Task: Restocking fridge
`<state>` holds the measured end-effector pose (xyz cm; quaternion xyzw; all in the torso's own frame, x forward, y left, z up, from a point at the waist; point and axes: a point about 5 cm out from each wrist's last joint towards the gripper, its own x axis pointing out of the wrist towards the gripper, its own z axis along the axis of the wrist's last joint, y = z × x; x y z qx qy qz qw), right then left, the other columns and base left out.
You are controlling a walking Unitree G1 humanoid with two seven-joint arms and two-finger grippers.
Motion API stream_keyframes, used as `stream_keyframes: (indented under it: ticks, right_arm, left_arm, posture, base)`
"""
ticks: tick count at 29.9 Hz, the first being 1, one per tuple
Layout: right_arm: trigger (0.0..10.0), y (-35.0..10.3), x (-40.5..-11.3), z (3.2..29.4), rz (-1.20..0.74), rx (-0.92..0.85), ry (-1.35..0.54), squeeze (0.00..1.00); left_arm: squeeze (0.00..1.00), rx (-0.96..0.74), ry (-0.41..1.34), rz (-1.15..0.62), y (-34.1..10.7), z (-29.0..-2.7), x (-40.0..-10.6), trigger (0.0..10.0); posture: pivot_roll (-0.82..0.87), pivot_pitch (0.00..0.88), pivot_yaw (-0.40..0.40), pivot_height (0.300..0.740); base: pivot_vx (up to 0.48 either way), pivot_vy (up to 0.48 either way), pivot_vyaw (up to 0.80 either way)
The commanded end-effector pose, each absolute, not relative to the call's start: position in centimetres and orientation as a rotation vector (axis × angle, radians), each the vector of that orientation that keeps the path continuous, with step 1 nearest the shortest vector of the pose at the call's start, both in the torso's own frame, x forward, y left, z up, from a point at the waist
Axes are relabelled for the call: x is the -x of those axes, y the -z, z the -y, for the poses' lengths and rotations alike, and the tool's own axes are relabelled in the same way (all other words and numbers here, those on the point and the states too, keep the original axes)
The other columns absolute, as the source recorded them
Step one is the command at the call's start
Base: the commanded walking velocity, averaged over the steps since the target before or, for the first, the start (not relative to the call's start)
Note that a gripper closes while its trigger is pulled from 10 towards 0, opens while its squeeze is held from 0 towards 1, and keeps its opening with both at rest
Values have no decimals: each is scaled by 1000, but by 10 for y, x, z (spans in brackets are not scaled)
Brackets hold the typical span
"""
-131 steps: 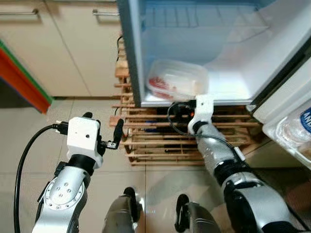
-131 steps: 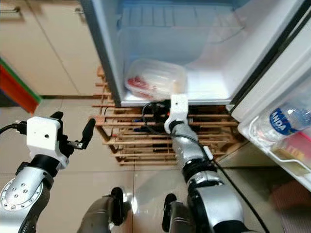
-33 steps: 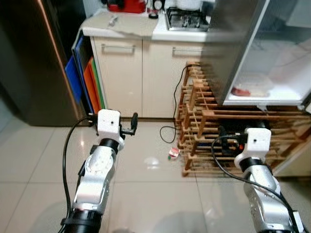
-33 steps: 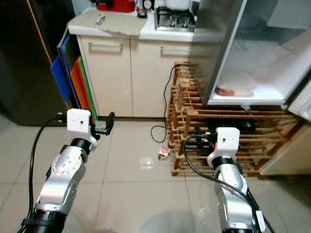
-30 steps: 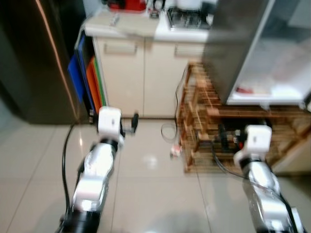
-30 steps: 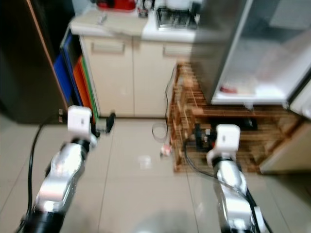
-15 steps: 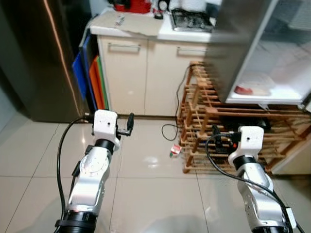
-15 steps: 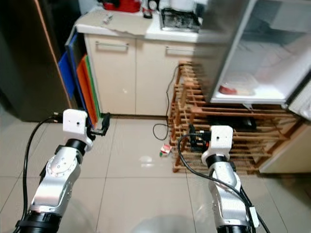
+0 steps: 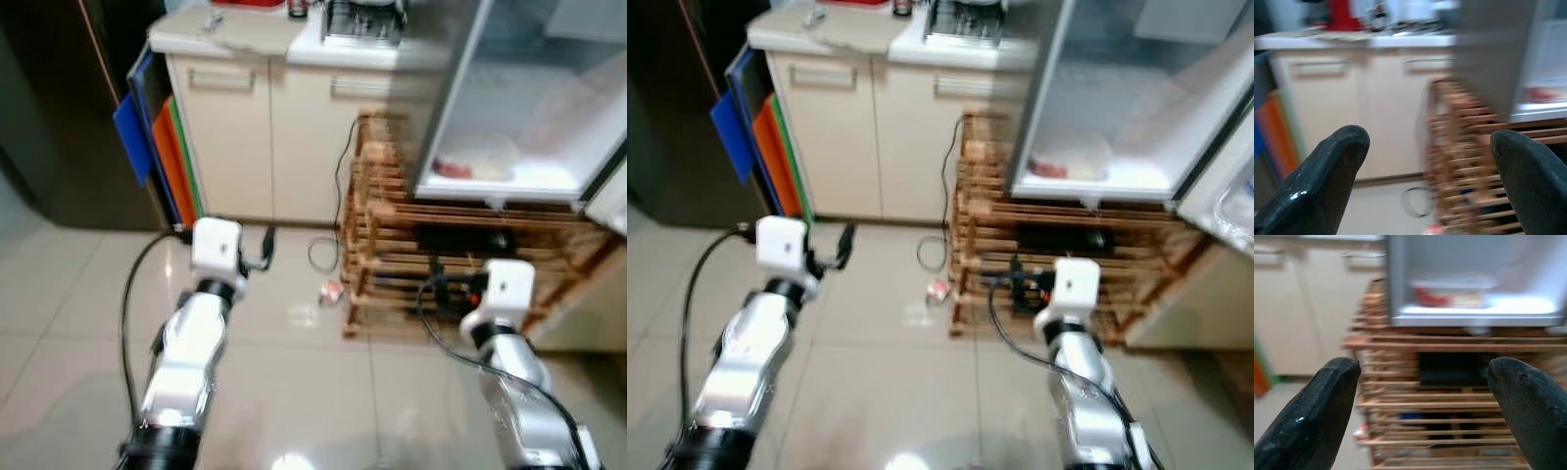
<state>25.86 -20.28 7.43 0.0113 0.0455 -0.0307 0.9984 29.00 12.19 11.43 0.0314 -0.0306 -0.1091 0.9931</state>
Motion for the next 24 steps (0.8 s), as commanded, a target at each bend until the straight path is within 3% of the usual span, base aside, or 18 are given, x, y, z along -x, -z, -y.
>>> stream_keyframes:
  ticks: [1, 24]
  right_arm:
    - [10000, -77, -261, 199, -78, -27, 53, 0]
    - [10000, -81, -266, 181, -58, -8, -35, 0]
  left_arm:
    - [0, -72, 206, 73, -117, -128, -292, 10000]
    - [0, -53, 176, 55, -113, -126, -289, 10000]
  posture:
    - [-58, 0, -14, 740]
    - [-39, 0, -28, 740]
  base:
    - [0, -480, 0]
    - [0, -470, 0]
